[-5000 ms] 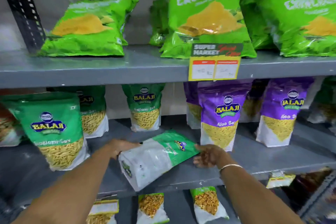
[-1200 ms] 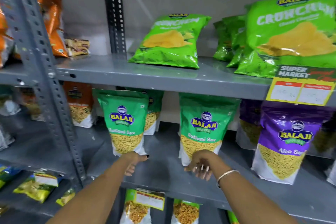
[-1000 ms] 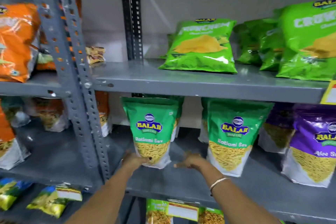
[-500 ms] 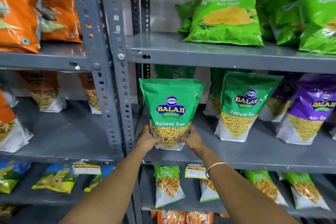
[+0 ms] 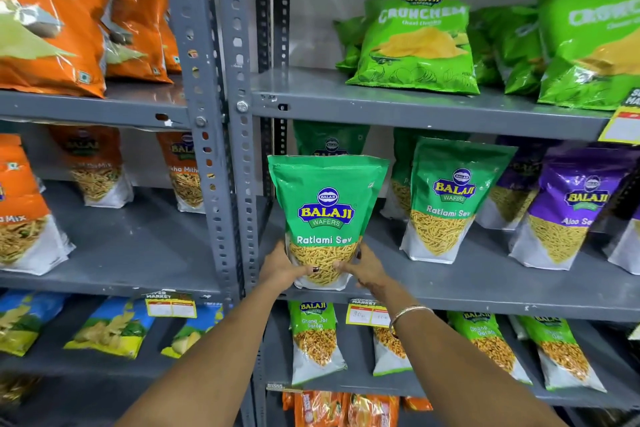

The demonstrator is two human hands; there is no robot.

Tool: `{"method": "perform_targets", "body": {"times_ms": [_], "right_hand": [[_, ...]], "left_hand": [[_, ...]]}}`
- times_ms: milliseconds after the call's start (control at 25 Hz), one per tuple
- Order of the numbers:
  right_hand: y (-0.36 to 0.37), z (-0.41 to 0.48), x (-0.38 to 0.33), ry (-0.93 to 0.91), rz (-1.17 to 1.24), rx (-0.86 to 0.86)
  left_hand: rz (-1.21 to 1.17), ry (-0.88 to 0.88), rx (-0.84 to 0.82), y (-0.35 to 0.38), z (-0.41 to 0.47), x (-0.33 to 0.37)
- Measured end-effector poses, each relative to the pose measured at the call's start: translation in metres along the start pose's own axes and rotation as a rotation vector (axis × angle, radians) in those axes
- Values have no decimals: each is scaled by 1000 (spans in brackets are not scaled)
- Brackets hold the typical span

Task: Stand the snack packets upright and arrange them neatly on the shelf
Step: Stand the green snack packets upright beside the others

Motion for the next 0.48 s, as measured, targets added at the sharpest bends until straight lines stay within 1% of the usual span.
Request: {"method": "perform_targets", "body": {"times_ms": [80, 160, 200, 280, 360, 440, 480], "right_hand": [[0, 2, 1, 9, -11, -17], [-4, 7, 3, 37, 29, -58], [-7, 9, 4, 54, 22, -70], [-22, 8, 4, 96, -30, -51], [-49, 8, 8, 100, -76, 68], [-88, 7, 14, 99, -143, 194], [-110, 8, 20, 103, -178, 275]], "left_hand": [[6, -6, -30, -1, -1, 3], [118, -40, -135, -6, 0, 4], [225, -81, -234, -9, 1, 4], [456, -233, -498, -13, 2, 7], [588, -355, -742, -8, -2, 19], [613, -319, -923, 15, -2, 41], [597, -272, -969, 31, -3, 53]]}}
Point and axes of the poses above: each hand's wrist, its own z-axis towards the middle knuckle, its own y-axis out of the palm, x = y × z, the point moved 1 cm from there along z, towards the middle knuckle, and after that the axes turned 10 degrees about z, right-handed, at the moved point
